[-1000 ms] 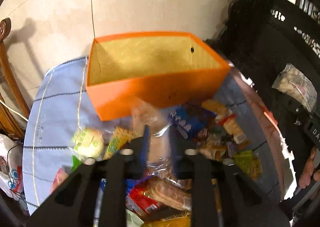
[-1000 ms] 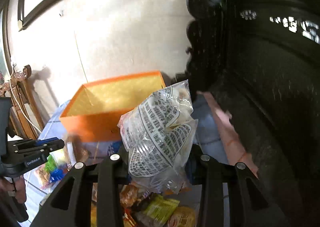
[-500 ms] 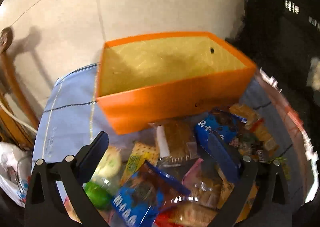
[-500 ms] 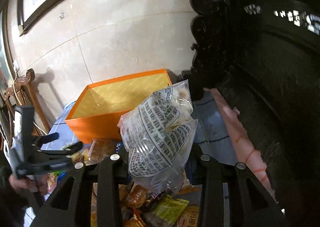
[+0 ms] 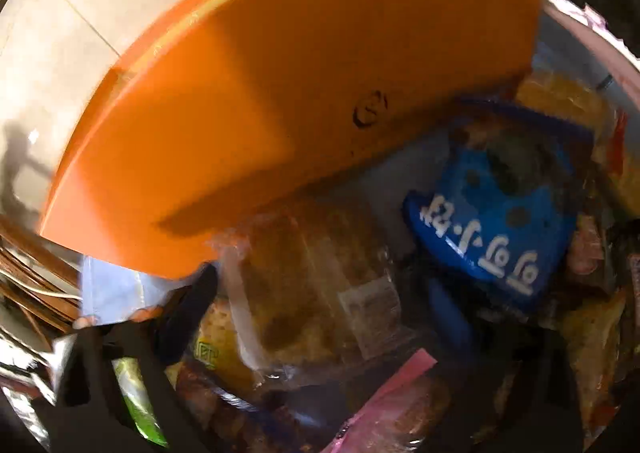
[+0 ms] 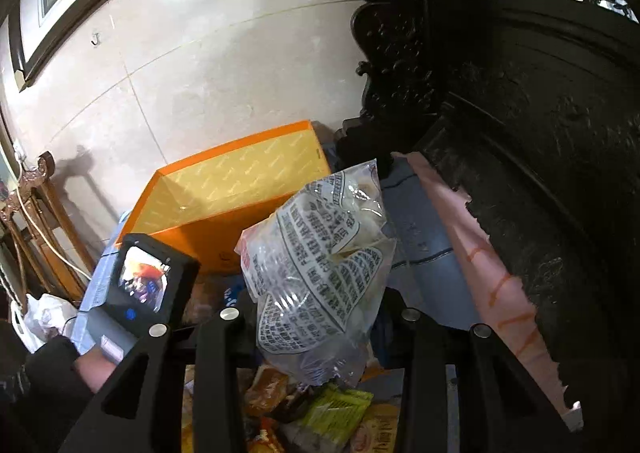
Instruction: Organize snacks
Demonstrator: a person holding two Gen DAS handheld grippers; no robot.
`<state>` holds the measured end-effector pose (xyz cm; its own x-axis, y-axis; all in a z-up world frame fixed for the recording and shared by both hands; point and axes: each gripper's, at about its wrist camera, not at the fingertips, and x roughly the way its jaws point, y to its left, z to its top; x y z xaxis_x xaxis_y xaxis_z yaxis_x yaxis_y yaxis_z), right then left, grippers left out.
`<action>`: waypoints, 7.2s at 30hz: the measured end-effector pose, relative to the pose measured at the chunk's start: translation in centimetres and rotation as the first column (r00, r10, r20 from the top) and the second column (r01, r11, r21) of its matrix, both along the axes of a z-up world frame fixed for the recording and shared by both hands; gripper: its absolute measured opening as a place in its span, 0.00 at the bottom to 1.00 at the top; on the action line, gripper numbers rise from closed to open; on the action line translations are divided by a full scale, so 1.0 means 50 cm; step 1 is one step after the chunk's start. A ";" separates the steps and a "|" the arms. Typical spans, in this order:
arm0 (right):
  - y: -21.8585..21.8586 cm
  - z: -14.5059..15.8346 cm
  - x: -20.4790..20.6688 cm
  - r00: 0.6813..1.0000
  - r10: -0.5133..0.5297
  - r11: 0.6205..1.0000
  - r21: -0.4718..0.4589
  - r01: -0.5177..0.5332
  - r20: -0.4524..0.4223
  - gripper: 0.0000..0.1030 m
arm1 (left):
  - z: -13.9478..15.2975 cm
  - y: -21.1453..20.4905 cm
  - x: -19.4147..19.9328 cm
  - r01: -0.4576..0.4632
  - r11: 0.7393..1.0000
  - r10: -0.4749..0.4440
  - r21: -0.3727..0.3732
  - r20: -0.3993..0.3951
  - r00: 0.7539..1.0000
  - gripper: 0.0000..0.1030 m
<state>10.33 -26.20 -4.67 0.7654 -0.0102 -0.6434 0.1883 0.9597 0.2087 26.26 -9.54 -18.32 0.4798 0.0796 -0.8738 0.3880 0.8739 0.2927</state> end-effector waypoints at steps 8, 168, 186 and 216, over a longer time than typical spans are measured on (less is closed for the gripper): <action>0.014 0.034 -0.010 0.999 0.020 1.000 -0.025 -0.019 0.035 0.37 | 0.080 0.070 -0.055 -0.069 0.974 0.057 -0.215 -0.061 0.996 0.72; -0.036 -0.067 0.118 0.985 0.007 1.000 -0.008 -0.009 -0.174 0.65 | 0.050 0.194 -0.068 -0.061 0.979 0.054 -0.195 -0.043 0.998 0.46; 0.050 0.189 0.300 0.988 0.147 0.989 -0.003 -0.147 0.047 0.65 | 0.433 0.237 0.097 -0.157 0.890 0.245 -0.429 0.157 0.957 0.45; -0.033 -0.261 0.051 0.895 0.058 0.990 -0.086 -0.107 -0.442 0.96 | 0.072 0.382 -0.047 -0.133 0.981 0.143 -0.143 0.067 0.987 0.96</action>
<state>12.89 -27.83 -17.71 0.4073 -0.0459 -0.9121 0.1561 0.9875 0.0200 23.93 9.56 -14.74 0.5388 0.0312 -0.8419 0.2419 0.9515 0.1901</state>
